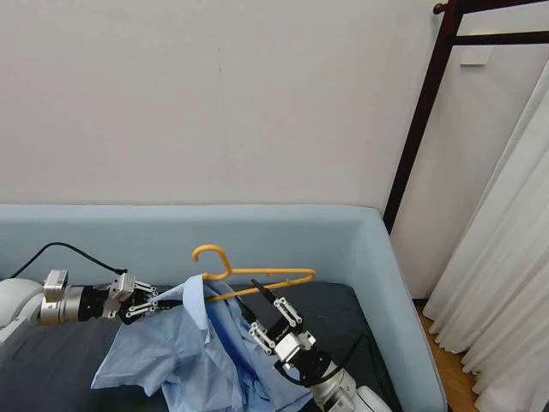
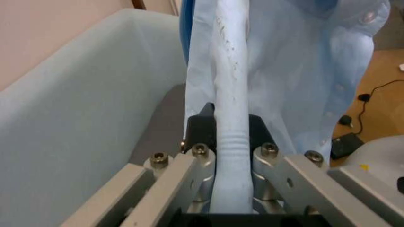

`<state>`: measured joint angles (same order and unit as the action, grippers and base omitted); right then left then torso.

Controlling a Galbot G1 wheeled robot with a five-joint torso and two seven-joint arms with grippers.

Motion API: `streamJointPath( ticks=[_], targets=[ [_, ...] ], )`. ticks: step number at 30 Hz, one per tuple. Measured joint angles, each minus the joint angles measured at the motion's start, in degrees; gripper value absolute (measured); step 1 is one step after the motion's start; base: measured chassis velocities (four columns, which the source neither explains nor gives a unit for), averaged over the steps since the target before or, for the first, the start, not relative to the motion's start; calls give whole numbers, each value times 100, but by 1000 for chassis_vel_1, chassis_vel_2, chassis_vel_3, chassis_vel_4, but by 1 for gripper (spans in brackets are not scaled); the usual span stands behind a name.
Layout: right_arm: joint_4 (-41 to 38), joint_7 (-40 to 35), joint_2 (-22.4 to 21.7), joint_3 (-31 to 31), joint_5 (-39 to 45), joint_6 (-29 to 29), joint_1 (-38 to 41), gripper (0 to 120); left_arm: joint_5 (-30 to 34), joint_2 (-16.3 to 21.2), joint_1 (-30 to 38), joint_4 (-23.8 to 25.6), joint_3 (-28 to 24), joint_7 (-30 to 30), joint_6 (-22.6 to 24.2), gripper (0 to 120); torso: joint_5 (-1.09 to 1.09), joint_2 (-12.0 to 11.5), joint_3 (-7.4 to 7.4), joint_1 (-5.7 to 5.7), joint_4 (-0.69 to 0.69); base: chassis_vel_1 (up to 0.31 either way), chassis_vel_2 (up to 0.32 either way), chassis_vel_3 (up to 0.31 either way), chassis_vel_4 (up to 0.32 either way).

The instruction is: Pick up the clothes from the sofa and hang them on the clothes hanger.

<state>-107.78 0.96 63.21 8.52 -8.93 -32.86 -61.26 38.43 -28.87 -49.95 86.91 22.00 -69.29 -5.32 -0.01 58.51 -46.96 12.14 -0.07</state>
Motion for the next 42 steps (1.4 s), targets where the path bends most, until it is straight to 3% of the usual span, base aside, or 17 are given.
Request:
streamJointPath(
  ticks=[6,10,11,14,16,17,18,22,27,31,38,42],
  targets=[
    [414,272,-65,43,516,149,-49,79,-252,-65,113,-218,-7,12,-21,4,0,0,0,0,0,0,0,0,0],
    [1159,424,-87,144,1998,1005,152,96,-410,-70,101,-460,77,-95,-130,4,0,0,0,0,0,0,0,0,0],
    [1159,424,-87,144,1998,1005,152,96,-410,-70,101,-460,77,-95,-130,4,0,0,0,0,0,0,0,0,0],
    [1542,944,-128,13,3327,2337,426,100,-527,-64,13,-541,198,-163,-195,4,0,0,0,0,1,0,0,0,0],
    [1710,1130,-146,-62,3715,3026,580,100,-556,-54,-19,-545,250,-181,-205,4,0,0,0,0,1,0,0,0,0],
    [1710,1130,-146,-62,3715,3026,580,100,-556,-54,-19,-545,250,-181,-205,4,0,0,0,0,1,0,0,0,0],
    [1894,1340,-139,-132,3967,3585,727,100,-601,-48,-48,-545,300,-203,-237,4,0,0,-1,0,1,0,0,0,0],
    [2695,2159,59,-324,3969,4291,1163,100,-787,-60,-208,-516,446,-268,-382,3,1,0,-1,0,0,0,0,0,0],
    [4194,3150,587,-560,2885,3915,1748,100,-964,-176,-478,-453,647,-324,-502,3,0,0,-1,0,2,0,0,0,0],
    [4761,3591,759,-664,2557,3874,1942,100,-984,-190,-542,-448,726,-326,-539,3,0,0,-1,0,0,0,0,0,0],
    [5071,4244,782,-652,2115,3588,1995,97,-987,-223,-465,-539,714,-325,-589,3,0,0,-1,0,0,0,0,0,0],
    [5129,4207,802,-599,1829,3417,1978,80,-1013,-290,-279,-675,560,-325,-624,3,0,0,-1,0,0,0,0,0,0]
  ],
)
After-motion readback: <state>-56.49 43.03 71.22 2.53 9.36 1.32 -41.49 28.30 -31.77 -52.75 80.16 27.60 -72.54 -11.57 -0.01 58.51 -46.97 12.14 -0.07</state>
